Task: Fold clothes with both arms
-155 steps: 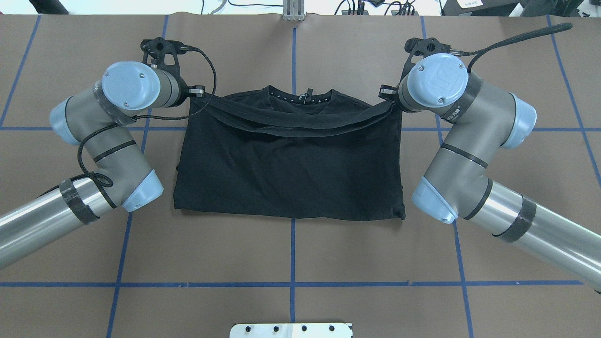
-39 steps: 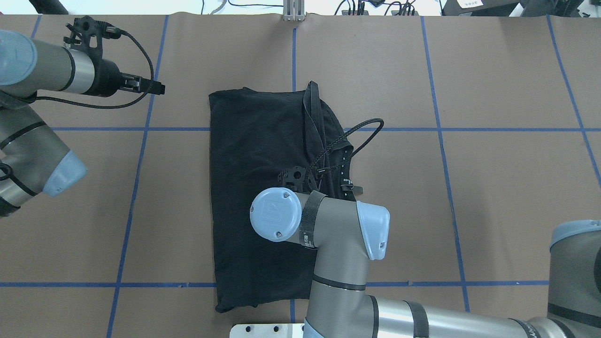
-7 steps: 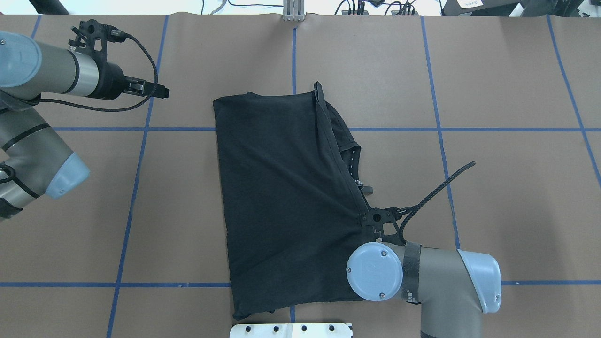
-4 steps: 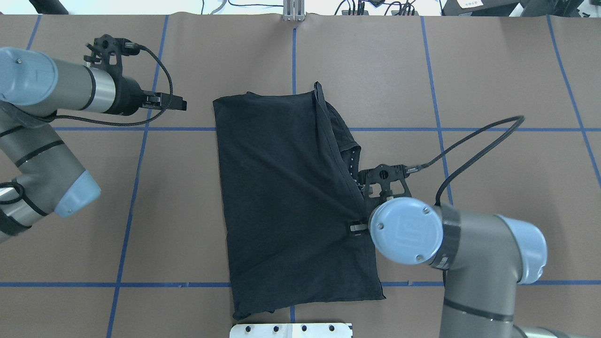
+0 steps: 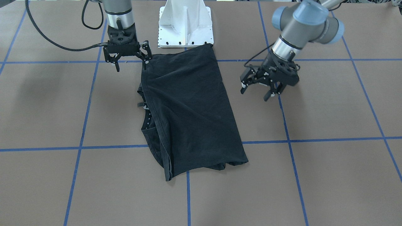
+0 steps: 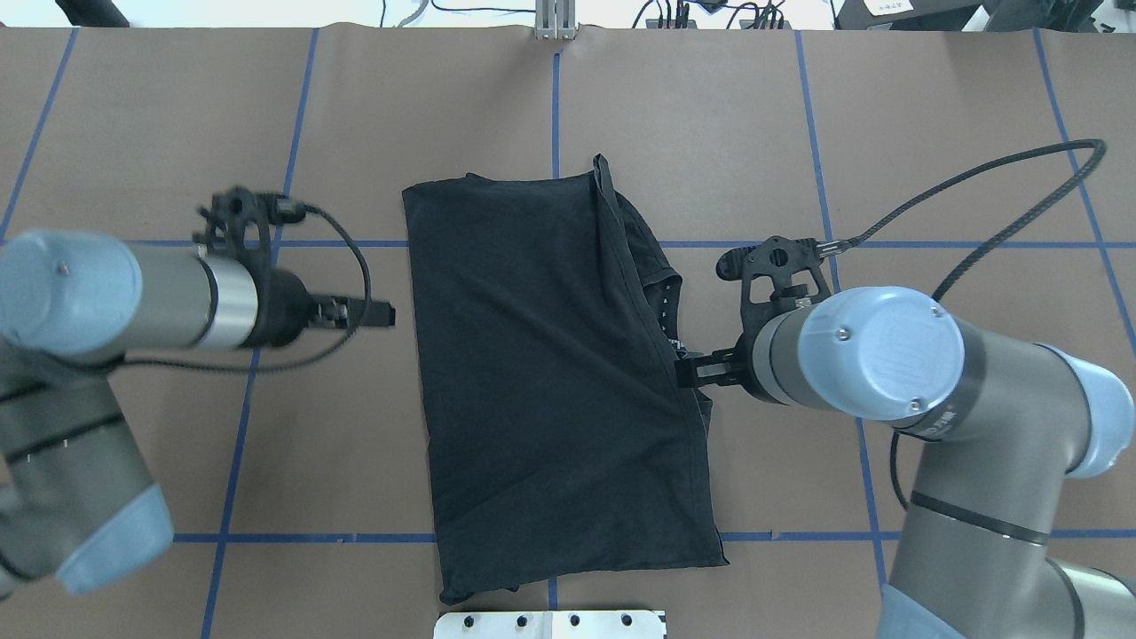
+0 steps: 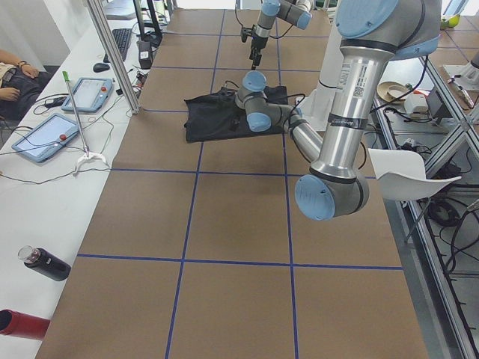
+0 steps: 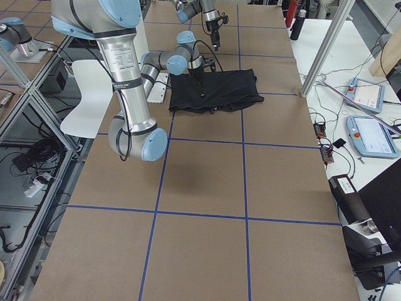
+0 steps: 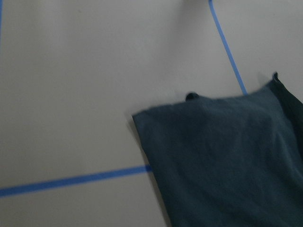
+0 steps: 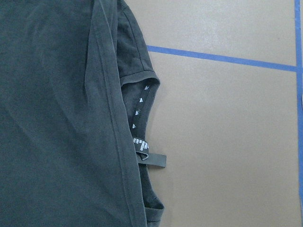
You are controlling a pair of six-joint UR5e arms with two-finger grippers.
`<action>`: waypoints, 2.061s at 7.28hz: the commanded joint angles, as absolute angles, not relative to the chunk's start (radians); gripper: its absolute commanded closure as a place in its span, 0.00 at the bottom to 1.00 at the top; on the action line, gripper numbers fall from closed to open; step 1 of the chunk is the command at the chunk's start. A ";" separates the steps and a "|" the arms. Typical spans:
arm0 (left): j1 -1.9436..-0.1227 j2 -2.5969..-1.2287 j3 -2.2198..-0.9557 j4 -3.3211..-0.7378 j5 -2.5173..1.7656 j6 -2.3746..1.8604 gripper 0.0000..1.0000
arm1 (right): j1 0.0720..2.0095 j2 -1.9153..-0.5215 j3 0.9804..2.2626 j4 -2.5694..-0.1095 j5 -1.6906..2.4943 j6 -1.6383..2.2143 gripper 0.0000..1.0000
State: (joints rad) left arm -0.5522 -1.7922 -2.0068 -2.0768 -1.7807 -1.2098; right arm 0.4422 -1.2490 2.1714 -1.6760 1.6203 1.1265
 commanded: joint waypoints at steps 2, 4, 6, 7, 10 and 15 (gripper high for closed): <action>-0.294 -1.764 -2.066 -2.043 -1.602 -1.477 0.00 | 0.529 -1.364 2.172 -1.534 1.689 1.060 0.00; -0.204 -1.763 -2.057 -2.016 -1.562 -1.555 0.01 | 0.535 -1.362 2.171 -1.534 1.689 1.060 0.00; -0.134 -1.763 -2.056 -2.016 -1.560 -1.588 0.01 | 0.535 -1.364 2.171 -1.534 1.686 1.060 0.00; -0.097 -1.766 -2.051 -2.016 -1.560 -1.609 0.02 | 0.535 -1.362 2.171 -1.534 1.684 1.060 0.00; -0.077 -1.779 -2.013 -2.016 -1.560 -1.623 0.27 | 0.535 -1.362 2.171 -1.534 1.683 1.060 0.00; -0.061 -1.832 -1.967 -2.017 -1.560 -1.637 0.35 | 0.535 -1.364 2.171 -1.534 1.683 1.060 0.00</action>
State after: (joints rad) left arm -0.0630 -1.8213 -1.9757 -2.0172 -1.5601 -1.6368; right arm 0.5354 -1.3624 2.1706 -1.5340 1.6826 1.0600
